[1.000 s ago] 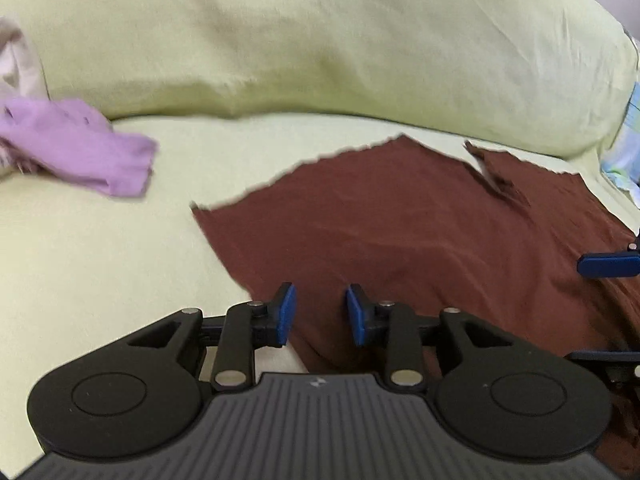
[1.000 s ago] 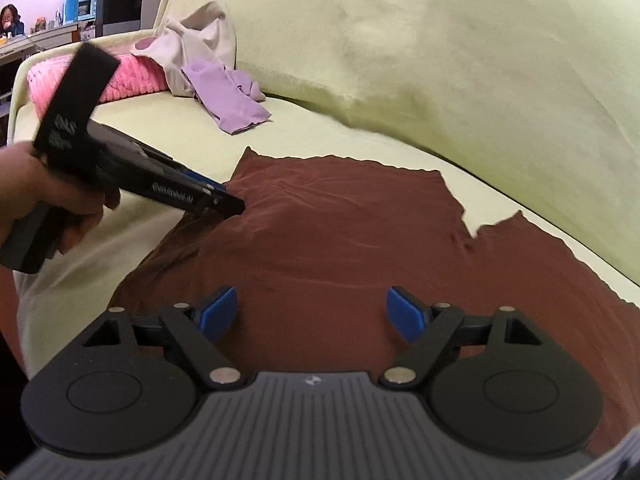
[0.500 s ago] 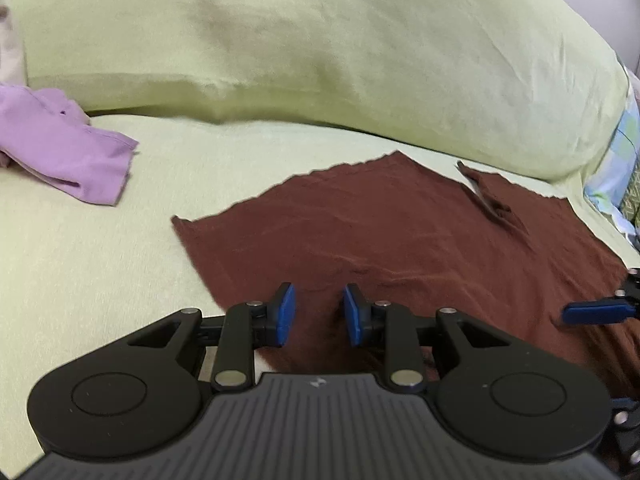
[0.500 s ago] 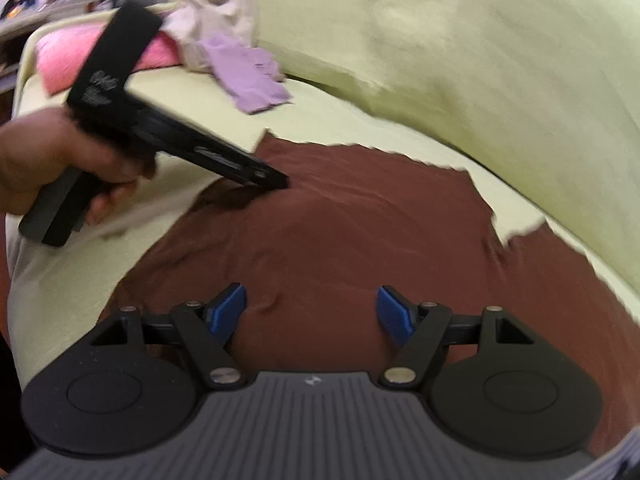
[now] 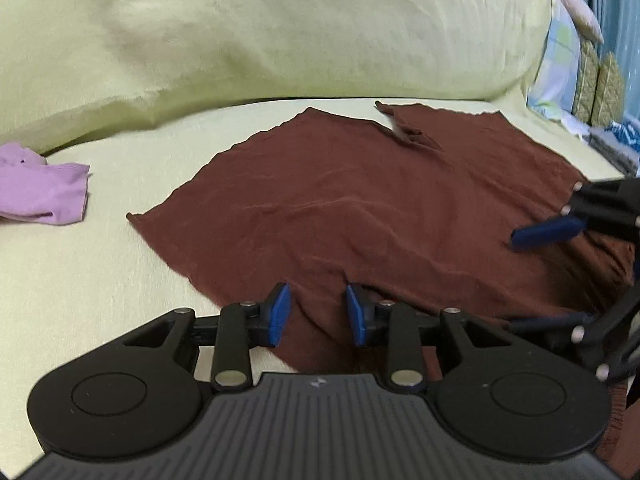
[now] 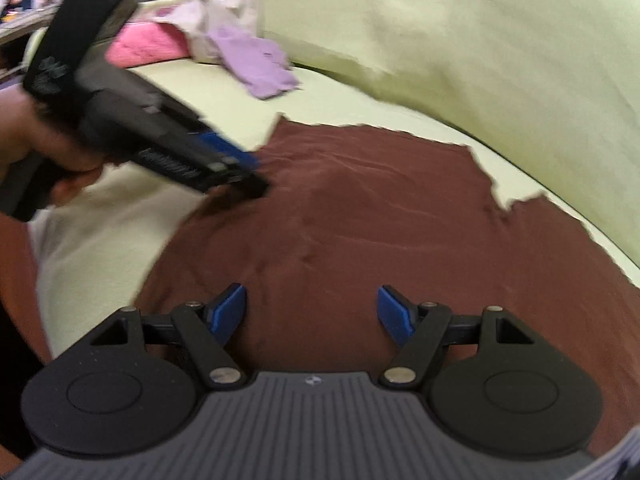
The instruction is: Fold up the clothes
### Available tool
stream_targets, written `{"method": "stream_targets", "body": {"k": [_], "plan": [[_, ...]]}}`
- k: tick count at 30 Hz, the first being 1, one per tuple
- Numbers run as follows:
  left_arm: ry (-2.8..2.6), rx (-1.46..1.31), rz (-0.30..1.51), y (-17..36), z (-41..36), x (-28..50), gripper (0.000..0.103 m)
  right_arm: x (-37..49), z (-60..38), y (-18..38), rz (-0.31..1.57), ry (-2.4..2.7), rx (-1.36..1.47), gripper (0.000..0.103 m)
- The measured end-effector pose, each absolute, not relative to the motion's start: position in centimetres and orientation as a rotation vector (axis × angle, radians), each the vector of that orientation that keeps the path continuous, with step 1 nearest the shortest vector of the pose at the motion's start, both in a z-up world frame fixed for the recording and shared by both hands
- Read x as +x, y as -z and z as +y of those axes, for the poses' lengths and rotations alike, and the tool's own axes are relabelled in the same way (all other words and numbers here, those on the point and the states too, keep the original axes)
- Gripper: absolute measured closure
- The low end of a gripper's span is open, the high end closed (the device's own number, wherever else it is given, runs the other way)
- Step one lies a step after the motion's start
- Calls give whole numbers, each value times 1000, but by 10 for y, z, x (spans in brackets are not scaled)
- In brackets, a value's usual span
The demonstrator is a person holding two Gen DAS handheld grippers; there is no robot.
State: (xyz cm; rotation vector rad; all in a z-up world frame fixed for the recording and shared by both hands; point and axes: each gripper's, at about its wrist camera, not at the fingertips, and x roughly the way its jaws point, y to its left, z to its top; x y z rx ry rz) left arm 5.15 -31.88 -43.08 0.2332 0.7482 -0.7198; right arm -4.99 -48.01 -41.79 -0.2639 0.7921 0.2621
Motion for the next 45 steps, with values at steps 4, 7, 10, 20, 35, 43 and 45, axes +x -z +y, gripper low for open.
{"method": "stream_targets", "body": {"k": [4,7,10,20,35,43,45], "plan": [[715,286,744,426,-327,46,66,-61,-484,405,769,-261,-234,34],[719,313,737,421,-332,38,65,-75,-482,395,753,-295,-216,32],[721,355,734,419,-337,30,65,-85,-481,396,757,-312,-215,30],[733,395,725,411,-347,23,65,-106,-491,412,823,-290,-196,29],[956,392,685,389,-348,-9,63,-116,-494,408,817,-256,-160,26],[1007,548,768,415,-365,-22,61,-127,-497,416,827,-235,-190,25],[1017,507,761,410,-362,-21,61,-128,-509,412,820,-183,-151,25]]}}
